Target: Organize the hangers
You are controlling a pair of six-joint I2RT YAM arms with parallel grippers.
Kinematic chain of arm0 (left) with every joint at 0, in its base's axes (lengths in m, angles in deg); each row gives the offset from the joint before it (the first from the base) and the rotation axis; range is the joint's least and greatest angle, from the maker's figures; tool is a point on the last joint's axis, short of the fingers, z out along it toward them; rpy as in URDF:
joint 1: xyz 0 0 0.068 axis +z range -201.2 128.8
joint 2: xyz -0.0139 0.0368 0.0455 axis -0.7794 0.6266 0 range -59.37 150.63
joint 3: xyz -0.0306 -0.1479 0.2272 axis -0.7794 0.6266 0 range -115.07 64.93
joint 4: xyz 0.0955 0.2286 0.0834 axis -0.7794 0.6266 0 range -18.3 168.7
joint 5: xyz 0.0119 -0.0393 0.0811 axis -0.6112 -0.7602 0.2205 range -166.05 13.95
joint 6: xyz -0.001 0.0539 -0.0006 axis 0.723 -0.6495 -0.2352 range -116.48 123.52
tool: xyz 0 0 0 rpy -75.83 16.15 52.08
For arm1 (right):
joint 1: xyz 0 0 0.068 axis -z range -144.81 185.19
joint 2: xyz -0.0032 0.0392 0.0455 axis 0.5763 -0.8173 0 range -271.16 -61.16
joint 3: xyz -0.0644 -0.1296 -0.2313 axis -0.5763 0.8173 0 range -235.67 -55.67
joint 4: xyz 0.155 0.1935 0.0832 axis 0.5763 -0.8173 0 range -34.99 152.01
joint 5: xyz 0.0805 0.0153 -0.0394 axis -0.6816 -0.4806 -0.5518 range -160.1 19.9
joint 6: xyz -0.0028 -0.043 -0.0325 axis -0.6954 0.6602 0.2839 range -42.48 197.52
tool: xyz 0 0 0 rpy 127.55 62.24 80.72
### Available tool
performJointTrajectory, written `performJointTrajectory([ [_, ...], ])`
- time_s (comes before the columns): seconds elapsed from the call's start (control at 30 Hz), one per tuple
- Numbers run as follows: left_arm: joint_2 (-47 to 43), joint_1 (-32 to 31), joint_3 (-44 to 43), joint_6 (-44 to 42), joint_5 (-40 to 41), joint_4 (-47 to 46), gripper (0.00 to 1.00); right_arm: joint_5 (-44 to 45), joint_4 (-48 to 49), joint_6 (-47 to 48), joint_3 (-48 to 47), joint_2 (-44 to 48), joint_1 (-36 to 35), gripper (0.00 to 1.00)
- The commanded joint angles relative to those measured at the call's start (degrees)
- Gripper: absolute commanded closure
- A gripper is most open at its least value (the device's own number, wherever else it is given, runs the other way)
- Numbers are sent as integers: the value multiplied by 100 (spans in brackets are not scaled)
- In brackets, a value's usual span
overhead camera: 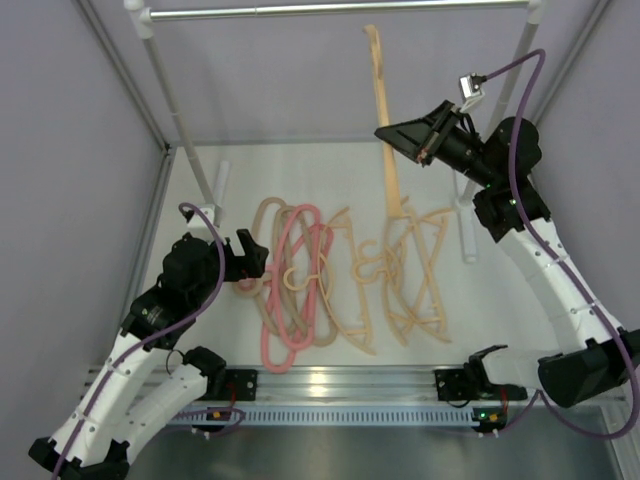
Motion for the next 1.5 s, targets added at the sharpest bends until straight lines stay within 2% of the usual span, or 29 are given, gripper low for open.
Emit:
performJointTrajectory([
  [0.0, -11, 15, 37, 25, 79, -15, 2, -923, 2132, -1416, -330, -334, 334, 100],
  [0.2, -11, 15, 37, 34, 70, -15, 2, -897, 2645, -1962, -822, -721, 581, 100],
  [0.53, -2, 15, 37, 25, 79, -15, 2, -809, 2531, -2174, -1579, -1301, 765, 100],
  [1.47, -46, 23, 46, 34, 88, -15, 2, -519, 2460, -2420, -1175, -1759, 985, 100],
])
